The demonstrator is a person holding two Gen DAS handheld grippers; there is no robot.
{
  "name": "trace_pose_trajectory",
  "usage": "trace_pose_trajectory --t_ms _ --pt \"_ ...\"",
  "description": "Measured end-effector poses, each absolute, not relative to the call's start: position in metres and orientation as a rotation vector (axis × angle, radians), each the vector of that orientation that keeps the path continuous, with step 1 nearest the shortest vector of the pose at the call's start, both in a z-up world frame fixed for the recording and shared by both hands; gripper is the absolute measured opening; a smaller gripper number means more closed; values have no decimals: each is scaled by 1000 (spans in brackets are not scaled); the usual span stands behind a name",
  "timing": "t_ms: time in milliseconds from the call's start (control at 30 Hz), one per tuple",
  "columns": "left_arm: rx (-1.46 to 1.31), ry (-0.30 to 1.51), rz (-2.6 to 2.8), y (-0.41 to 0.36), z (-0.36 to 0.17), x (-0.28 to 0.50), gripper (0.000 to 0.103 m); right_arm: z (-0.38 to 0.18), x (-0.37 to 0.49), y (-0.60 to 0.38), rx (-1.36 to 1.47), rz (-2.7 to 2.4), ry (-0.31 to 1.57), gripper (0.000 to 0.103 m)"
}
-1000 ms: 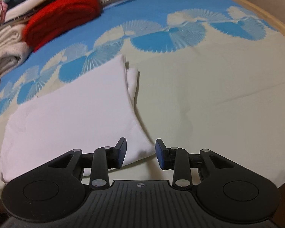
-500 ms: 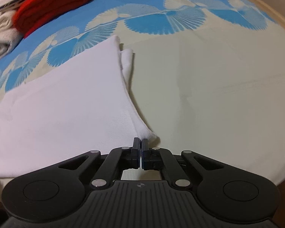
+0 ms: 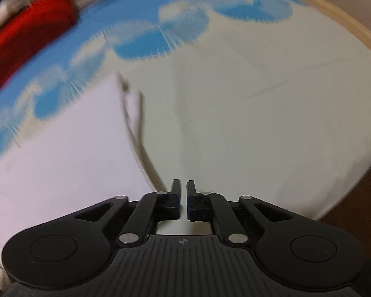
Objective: Fold small clothes
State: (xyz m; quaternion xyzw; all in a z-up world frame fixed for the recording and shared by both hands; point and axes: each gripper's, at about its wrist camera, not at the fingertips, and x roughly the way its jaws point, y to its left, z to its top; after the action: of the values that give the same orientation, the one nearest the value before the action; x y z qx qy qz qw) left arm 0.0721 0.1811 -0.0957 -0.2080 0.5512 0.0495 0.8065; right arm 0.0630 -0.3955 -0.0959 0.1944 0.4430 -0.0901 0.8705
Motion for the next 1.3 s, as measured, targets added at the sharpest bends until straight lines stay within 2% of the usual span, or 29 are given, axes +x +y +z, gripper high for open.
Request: trace_pose_trajectory --t_ms 67,100,300,467,600,667,700,733,833,900,967,1067,1167,1300 --pt "-552 1190 84 187 -97 69 35 -87 62 -387 371 -129 874 20" --pt "-593 1207 76 188 -100 68 36 -86 62 -383 360 -96 858 21" --pt "-737 1303 102 191 -126 69 40 -103 76 -362 341 24 926 22" --pt "-841 1254 142 199 -134 75 42 -140 92 -354 222 -50 1116 21" --pt "-878 1210 183 199 -138 80 44 -143 92 -355 218 -42 1130 20" --pt "-866 1183 195 197 -137 82 40 -144 91 -354 225 -48 1132 20" --pt "-848 1167 207 196 -136 82 33 -142 90 -355 238 -56 1131 20" --pt "-818 1155 226 194 -134 82 20 -141 92 -356 248 -65 1127 20" --pt "-740 1139 240 185 -130 80 11 -125 90 -363 253 -135 1054 22" --pt "-669 1123 243 179 -123 78 10 -104 85 -376 254 -244 939 24" --pt "-585 1104 256 170 -115 78 9 -82 77 -398 300 -347 813 32" --pt "-396 1080 274 153 -99 76 8 -61 66 -430 402 -439 683 36" --pt "-288 1074 295 142 -85 80 8 -51 57 -456 485 -485 615 38" --pt "-73 1017 332 106 -54 88 7 -49 60 -467 449 -487 619 38"
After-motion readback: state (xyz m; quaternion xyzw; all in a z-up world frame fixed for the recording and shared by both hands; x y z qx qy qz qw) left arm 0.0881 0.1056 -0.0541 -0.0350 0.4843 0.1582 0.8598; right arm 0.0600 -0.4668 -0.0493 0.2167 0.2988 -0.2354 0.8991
